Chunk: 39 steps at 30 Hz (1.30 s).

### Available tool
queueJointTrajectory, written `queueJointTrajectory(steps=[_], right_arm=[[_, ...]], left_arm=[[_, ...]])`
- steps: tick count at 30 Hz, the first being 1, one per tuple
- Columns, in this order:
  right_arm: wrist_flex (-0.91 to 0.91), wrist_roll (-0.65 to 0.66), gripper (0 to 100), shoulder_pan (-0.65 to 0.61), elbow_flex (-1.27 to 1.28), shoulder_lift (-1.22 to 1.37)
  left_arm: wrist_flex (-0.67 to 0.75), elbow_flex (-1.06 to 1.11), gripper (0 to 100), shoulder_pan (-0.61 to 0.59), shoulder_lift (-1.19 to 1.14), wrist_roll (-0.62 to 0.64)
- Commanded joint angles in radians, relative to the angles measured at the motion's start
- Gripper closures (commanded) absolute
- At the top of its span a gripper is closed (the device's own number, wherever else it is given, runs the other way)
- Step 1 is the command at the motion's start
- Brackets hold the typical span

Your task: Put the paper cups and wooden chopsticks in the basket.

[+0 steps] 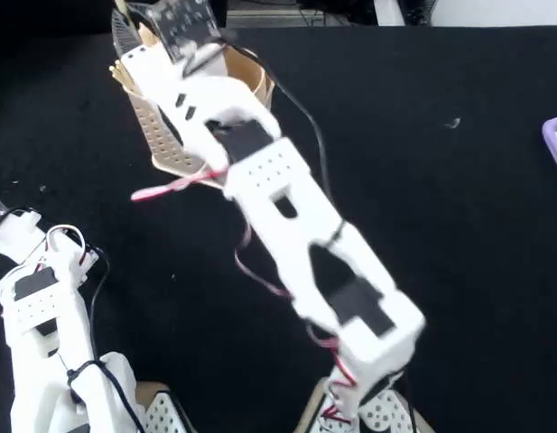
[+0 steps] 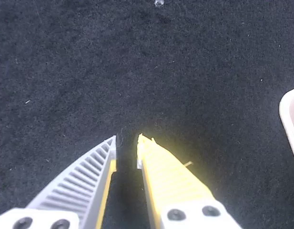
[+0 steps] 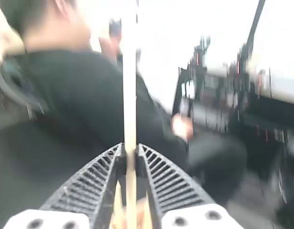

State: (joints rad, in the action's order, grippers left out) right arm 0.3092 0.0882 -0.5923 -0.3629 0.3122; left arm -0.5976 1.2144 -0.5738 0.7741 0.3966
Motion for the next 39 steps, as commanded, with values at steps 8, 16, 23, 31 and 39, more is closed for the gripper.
queueJointTrajectory(steps=[8, 16, 23, 31, 39], right_arm=[[0.542, 0.000, 85.2, 0.011, -0.800, 0.021], [1.387, 0.123, 97.0, 0.028, -1.310, -0.082], [1.459, 0.094, 98.8, 0.338, -1.193, -0.113], [1.459, -0.218, 98.7, 0.549, -0.843, -0.476], [1.425, -0.198, 98.7, 0.551, -0.038, -1.053]], left_arm=[[0.018, -0.008, 92, -0.005, 0.020, 0.003], [0.011, -0.008, 92, -0.008, 0.020, 0.006], [-0.115, -0.054, 97, 0.036, 0.161, -0.138], [-0.404, -0.088, 97, 0.346, 0.669, -0.385], [-0.532, -0.007, 97, 0.398, 1.017, -0.433]])
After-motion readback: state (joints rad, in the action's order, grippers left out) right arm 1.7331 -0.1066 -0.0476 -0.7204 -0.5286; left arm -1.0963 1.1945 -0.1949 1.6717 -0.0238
